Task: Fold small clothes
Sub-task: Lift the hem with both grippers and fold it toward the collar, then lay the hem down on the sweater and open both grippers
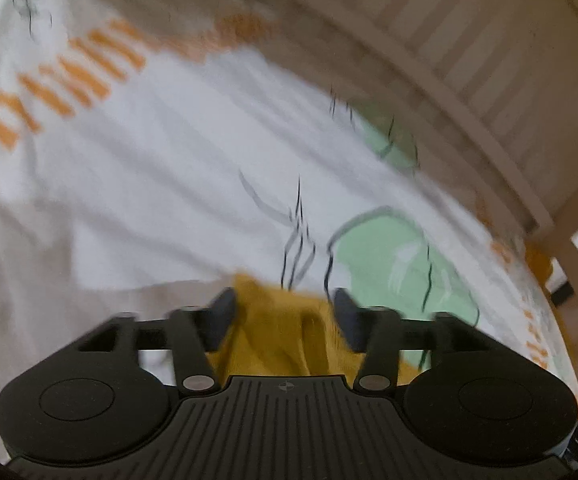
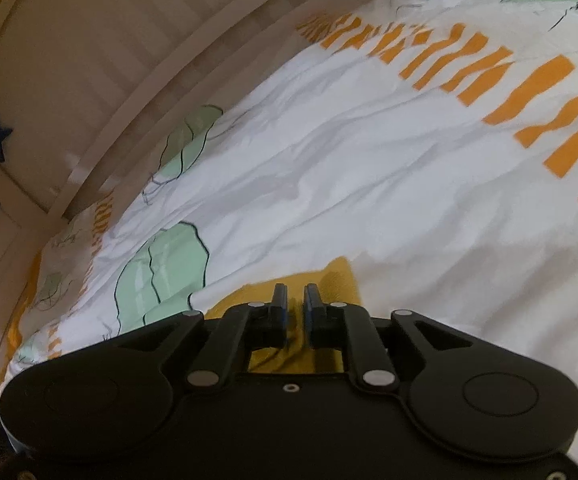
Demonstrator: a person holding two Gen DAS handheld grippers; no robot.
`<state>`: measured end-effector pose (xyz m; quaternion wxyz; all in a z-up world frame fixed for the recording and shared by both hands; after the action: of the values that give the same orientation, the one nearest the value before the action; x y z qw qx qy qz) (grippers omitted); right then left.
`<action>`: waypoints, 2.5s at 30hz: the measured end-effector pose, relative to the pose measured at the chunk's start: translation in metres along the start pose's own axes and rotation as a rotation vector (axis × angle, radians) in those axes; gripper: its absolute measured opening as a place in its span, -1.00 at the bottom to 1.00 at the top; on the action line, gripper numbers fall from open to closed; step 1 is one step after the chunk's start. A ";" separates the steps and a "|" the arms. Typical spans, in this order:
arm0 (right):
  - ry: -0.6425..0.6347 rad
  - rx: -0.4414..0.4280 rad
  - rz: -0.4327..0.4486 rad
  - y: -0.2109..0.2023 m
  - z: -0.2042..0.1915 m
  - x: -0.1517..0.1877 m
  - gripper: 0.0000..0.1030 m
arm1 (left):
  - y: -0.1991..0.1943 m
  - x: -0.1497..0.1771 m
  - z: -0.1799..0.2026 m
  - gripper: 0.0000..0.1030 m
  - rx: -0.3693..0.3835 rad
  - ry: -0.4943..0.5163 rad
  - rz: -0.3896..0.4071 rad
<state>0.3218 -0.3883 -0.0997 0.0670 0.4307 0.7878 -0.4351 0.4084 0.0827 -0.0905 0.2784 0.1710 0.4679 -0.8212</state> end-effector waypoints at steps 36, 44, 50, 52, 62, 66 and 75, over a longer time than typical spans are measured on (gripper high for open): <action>-0.333 0.024 -0.069 -0.033 -0.015 0.068 -0.66 | 0.005 0.117 0.130 0.37 -0.066 0.639 -0.222; -0.356 0.132 -0.030 -0.043 -0.018 0.062 -0.84 | 0.015 0.123 0.146 0.37 -0.073 0.679 -0.227; -0.339 0.114 -0.050 -0.042 -0.016 0.062 -0.81 | 0.032 0.124 0.149 0.37 -0.134 0.718 -0.255; -0.335 0.107 -0.050 -0.041 -0.017 0.063 -0.73 | 0.039 0.119 0.150 0.37 -0.155 0.722 -0.246; -0.326 0.124 -0.050 -0.043 -0.014 0.060 -0.51 | 0.079 0.090 0.165 0.37 -0.221 0.682 -0.221; -0.305 0.125 -0.042 -0.047 -0.009 0.056 -0.17 | 0.087 0.081 0.167 0.37 -0.228 0.644 -0.229; -0.240 0.104 -0.006 -0.061 0.003 0.041 -0.01 | 0.108 0.063 0.168 0.38 -0.261 0.551 -0.260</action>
<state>0.2508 -0.3796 -0.0832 0.1371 0.3761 0.7517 -0.5242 0.4220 -0.1252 -0.1133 0.0538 0.2885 0.6447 -0.7059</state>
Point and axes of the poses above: each gripper's, at about its wrist camera, not at the fingertips, and y roughly the way its jaws point, z to its right, x to its underside, the point moved 3 cm from there along y, roughly the way its jaws point, and after that the axes turned 10 degrees about -z, right-handed, at the moved point
